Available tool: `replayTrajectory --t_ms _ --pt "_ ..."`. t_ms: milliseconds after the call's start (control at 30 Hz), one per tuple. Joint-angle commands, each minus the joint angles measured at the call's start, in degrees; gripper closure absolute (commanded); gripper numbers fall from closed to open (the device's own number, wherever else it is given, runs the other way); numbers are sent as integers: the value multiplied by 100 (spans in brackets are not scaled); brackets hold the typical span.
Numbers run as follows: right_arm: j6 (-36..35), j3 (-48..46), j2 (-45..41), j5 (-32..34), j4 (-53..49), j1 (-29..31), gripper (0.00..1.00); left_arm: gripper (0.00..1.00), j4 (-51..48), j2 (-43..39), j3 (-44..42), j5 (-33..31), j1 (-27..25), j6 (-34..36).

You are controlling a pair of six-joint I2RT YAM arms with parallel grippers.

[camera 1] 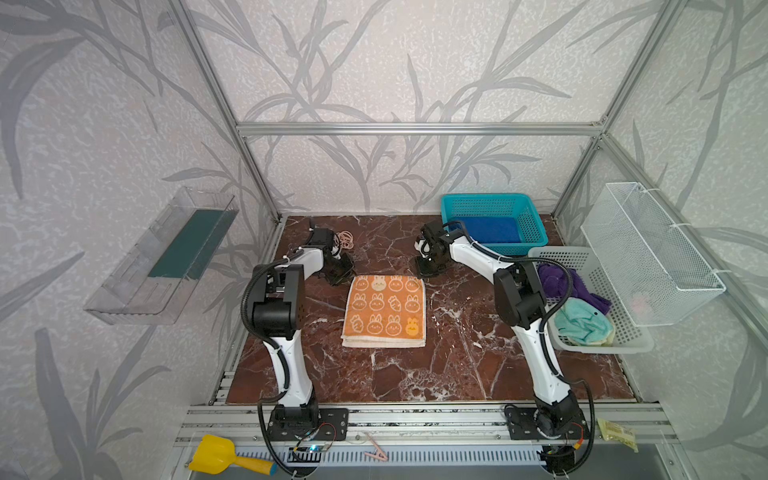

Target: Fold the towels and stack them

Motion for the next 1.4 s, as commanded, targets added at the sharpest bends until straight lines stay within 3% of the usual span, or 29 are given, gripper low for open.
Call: replayTrajectory --t_ms 0,333,567,900,1367 --pt "-131 218 -34 -40 -84 -116 99 100 386 -386 -86 191 6 44" --pt "-644 -59 -864 380 -10 -219 100 100 909 -1178 -623 464 6 100" --pt "-721 -1383 -1779 -16 771 -163 100 100 1083 -1807 -1396 535 -1 223" --pt "-906 -3224 -2672 196 1377 445 100 100 1333 -2181 -2499 672 58 197" --pt "-1405 -2068 -2602 818 355 383 100 100 463 -2697 -2020 569 258 391"
